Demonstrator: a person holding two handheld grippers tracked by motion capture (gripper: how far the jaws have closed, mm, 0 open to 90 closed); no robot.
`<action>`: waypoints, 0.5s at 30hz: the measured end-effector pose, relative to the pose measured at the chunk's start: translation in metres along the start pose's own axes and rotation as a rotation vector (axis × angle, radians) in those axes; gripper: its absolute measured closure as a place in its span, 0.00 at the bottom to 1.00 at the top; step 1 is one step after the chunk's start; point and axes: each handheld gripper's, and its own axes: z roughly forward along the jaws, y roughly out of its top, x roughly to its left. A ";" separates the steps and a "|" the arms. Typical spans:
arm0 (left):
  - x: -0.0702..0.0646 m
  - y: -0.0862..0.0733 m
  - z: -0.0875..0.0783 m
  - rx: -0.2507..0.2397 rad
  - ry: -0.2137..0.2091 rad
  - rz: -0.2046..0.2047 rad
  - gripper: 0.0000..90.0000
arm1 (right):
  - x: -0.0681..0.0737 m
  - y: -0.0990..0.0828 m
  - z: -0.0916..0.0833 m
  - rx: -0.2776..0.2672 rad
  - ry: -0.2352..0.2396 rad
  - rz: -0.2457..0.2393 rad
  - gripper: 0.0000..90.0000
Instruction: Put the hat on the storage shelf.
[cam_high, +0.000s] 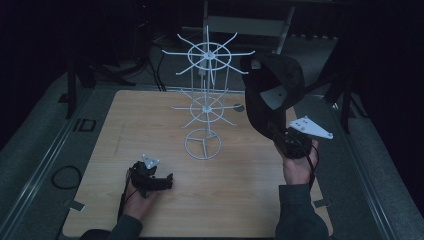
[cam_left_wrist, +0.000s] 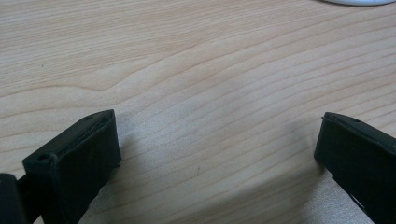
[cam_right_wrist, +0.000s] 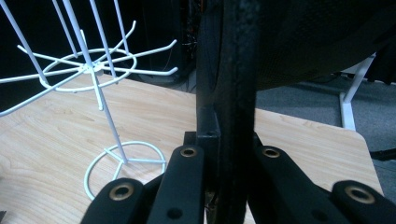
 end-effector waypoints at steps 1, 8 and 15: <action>0.000 0.000 0.000 0.000 0.000 0.000 0.00 | 0.000 0.001 0.000 -0.001 -0.001 -0.001 0.96; 0.000 0.000 0.000 0.000 0.000 0.000 0.00 | 0.001 0.005 -0.002 -0.015 -0.004 -0.004 0.96; 0.000 0.000 0.000 0.000 0.000 0.000 0.00 | 0.003 0.011 -0.003 -0.032 -0.006 -0.007 0.96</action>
